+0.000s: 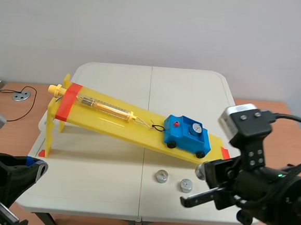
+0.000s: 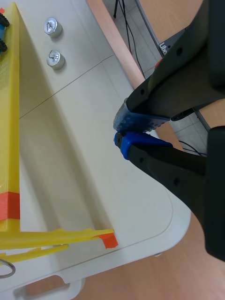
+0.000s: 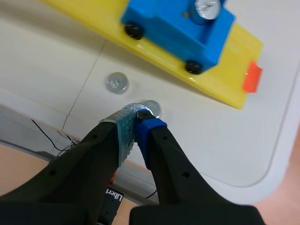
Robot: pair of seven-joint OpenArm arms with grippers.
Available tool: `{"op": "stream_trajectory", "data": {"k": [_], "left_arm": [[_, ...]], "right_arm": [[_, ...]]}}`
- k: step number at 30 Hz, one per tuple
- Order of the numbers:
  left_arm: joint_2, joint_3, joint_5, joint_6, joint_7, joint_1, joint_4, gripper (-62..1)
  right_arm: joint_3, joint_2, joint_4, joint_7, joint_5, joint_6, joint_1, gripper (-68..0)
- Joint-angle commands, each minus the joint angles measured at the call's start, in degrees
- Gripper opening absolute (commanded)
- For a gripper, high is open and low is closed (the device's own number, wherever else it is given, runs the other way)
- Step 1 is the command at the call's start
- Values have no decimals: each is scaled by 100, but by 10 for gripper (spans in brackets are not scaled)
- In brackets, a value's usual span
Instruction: Place the four metal weights on the blue cart on the ramp.
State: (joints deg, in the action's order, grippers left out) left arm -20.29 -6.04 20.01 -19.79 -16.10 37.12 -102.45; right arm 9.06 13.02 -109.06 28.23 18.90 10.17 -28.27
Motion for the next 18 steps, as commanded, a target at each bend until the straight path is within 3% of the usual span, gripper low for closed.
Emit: {"op": "stream_trajectory", "data": {"k": [1, 3, 9, 18], "left_arm": [[44, -66, 424, -160, 553, -111, -280, -580], [44, -66, 424, -160, 553, -111, -280, -580], [44, -66, 424, -160, 553, -111, -280, -580], [44, -66, 424, -160, 553, -111, -280, -580]], "right_arm": [[-411, 92, -496, -546, 780, 160, 275, -669], [-667, 59, -490, -544, 1023, 168, 365, -669], [-1008, -310, -323, -560, 1156, 166, 994, -669], [-1008, -968, 765, -560, 1161, 339, 1974, -669]]}}
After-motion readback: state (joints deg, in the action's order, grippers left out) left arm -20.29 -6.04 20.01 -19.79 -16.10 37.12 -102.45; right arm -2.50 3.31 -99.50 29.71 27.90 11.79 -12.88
